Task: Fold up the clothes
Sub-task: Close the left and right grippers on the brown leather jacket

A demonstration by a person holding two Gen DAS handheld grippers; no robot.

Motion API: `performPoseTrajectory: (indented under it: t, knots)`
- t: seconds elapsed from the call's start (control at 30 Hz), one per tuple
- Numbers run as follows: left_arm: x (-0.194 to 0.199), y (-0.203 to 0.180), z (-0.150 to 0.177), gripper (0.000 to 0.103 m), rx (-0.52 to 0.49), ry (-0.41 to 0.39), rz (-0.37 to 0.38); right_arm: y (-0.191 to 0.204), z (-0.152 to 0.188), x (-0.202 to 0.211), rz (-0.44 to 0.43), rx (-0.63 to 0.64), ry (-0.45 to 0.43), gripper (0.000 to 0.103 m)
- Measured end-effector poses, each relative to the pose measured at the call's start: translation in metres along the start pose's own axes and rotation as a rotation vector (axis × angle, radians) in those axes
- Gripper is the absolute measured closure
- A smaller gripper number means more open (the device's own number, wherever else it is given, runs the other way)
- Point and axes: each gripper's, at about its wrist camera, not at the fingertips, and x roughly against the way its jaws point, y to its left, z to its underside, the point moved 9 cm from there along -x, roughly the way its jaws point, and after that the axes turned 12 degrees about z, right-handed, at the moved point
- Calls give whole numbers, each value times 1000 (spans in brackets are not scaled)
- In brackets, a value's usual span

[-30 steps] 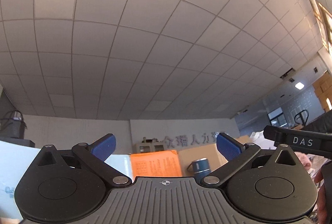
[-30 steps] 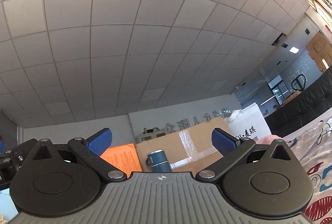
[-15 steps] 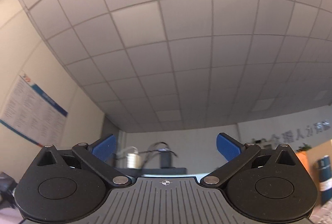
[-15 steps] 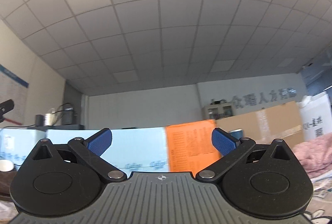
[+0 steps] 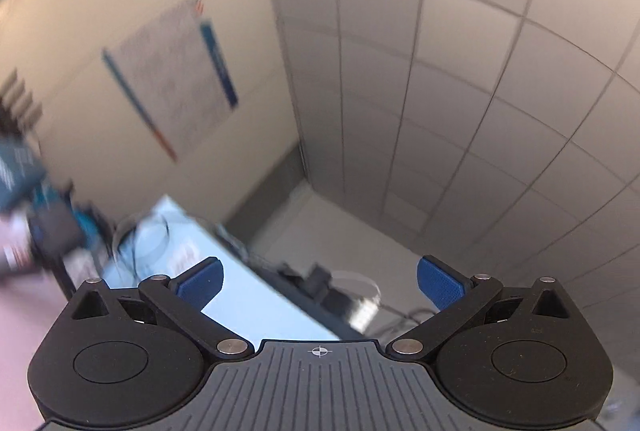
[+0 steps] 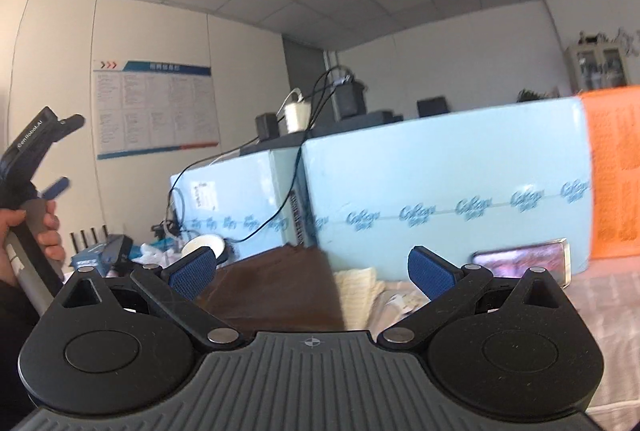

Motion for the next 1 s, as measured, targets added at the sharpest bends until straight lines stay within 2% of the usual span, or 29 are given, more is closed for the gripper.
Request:
performPoseTrajectory:
  t: [0.07, 0.17, 0.23, 0.3, 0.4, 0.5, 0.57, 0.67, 0.73, 0.8, 0.87, 1.0]
  knots:
    - [-16, 43, 26, 0, 214, 110, 54, 12, 11, -26, -28, -3, 79, 0]
    - [-23, 101, 59, 0, 405, 190, 70, 29, 34, -50, -40, 32, 155, 0]
    - [-18, 137, 75, 0, 473, 186, 8, 41, 48, -70, -33, 67, 194, 0]
    - [-20, 165, 80, 0, 530, 216, -55, 55, 62, -91, -36, 99, 223, 0]
    - [-22, 184, 87, 0, 574, 292, -76, 78, 80, -123, -42, 136, 246, 0]
    - [-27, 193, 104, 0, 646, 391, -59, 101, 97, -155, -25, 181, 264, 0]
    - [-32, 189, 111, 0, 671, 431, -9, 110, 109, -173, 23, 225, 283, 0]
    - [-34, 180, 113, 0, 685, 445, 79, 108, 124, -189, 147, 305, 307, 0]
    - [-37, 174, 110, 0, 686, 440, 148, 102, 128, -190, 193, 343, 292, 0]
    - [-45, 170, 107, 0, 675, 446, 199, 90, 123, -188, 248, 327, 271, 0]
    - [-60, 178, 109, 0, 664, 459, 176, 77, 114, -183, 298, 315, 243, 1]
    - [-91, 206, 123, 0, 678, 444, 39, 55, 100, -177, 388, 355, 189, 1]
